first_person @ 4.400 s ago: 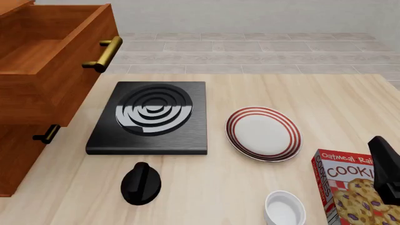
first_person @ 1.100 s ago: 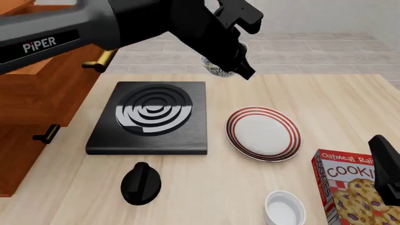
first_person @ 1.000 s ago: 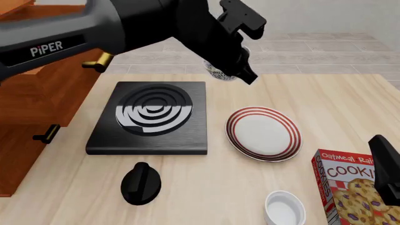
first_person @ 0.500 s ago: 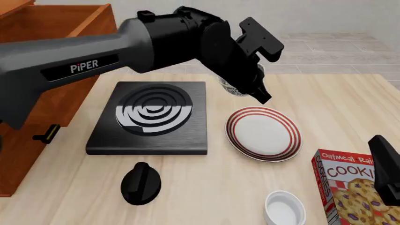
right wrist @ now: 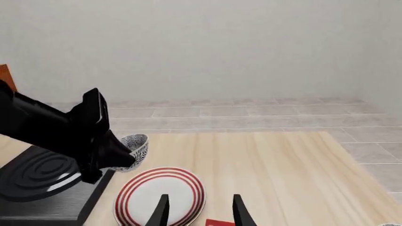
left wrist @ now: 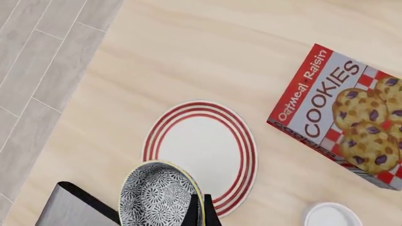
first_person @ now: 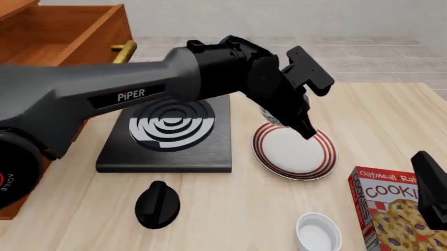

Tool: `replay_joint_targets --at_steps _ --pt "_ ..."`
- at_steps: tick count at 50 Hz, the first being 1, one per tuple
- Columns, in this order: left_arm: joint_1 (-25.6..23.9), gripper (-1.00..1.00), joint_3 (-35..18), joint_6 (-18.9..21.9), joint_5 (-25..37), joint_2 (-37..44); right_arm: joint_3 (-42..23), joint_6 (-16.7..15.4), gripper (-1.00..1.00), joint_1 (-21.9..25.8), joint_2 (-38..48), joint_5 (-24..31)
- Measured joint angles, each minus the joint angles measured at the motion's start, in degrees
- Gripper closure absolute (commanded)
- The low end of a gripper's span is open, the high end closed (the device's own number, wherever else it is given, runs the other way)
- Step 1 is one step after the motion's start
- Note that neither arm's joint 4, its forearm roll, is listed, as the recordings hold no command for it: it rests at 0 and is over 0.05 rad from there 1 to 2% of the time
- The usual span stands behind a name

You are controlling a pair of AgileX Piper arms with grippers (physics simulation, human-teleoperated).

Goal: Pick the akita bowl in the top layer of the wooden cabinet and place it on the plate.

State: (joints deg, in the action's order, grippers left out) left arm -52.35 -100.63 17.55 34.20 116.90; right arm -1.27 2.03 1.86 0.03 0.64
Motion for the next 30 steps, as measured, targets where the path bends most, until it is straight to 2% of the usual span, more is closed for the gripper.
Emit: replay_joint_targets --at_steps 30 --pt "-2.33 1.0 -0.33 0.37 -2.01 5.75 -0.02 0.54 -1.0 -0.21 0.0 0.11"
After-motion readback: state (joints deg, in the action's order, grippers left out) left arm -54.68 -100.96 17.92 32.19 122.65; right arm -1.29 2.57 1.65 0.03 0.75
